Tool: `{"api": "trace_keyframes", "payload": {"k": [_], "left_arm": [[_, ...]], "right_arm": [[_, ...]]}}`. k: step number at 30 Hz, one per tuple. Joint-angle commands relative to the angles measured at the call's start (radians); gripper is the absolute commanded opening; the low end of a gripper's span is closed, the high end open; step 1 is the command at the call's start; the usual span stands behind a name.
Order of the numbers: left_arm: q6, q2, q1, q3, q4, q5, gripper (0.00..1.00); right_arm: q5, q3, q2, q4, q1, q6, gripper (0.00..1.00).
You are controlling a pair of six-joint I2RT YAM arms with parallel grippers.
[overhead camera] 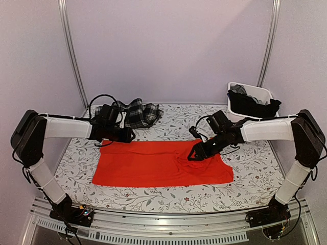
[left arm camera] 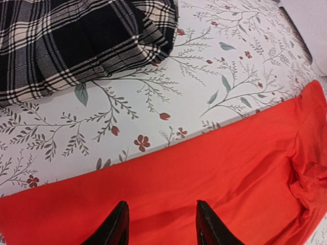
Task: Fold and stack the mixed laundry pile
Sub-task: Rotate the rectangle-folded T-shirt at the center of the board.
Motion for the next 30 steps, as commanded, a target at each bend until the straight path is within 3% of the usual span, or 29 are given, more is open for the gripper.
{"api": "trace_keyframes", "payload": {"k": [1, 7, 14, 25, 28, 30], "left_arm": [[-0.02, 0.083, 0.019, 0.046, -0.074, -0.058, 0.44], [-0.068, 0.171, 0.028, 0.036, -0.116, -0.126, 0.38], [-0.122, 0.155, 0.034, -0.059, -0.116, -0.117, 0.32], [-0.255, -0.037, 0.007, -0.296, -0.108, -0.087, 0.27], [-0.253, -0.066, -0.077, -0.309, -0.094, -0.02, 0.25], [-0.22, -0.055, -0.175, -0.274, -0.105, -0.002, 0.26]], "right_arm": [[0.226, 0.055, 0.023, -0.007, 0.004, 0.083, 0.51], [0.32, 0.076, 0.141, -0.019, 0.004, 0.095, 0.49], [0.418, 0.177, 0.284, -0.065, 0.003, 0.032, 0.46], [0.629, 0.686, 0.631, -0.205, -0.047, -0.137, 0.44], [0.689, 0.854, 0.709, -0.272, -0.052, -0.201, 0.44], [0.696, 0.88, 0.71, -0.28, -0.052, -0.217, 0.45]]}}
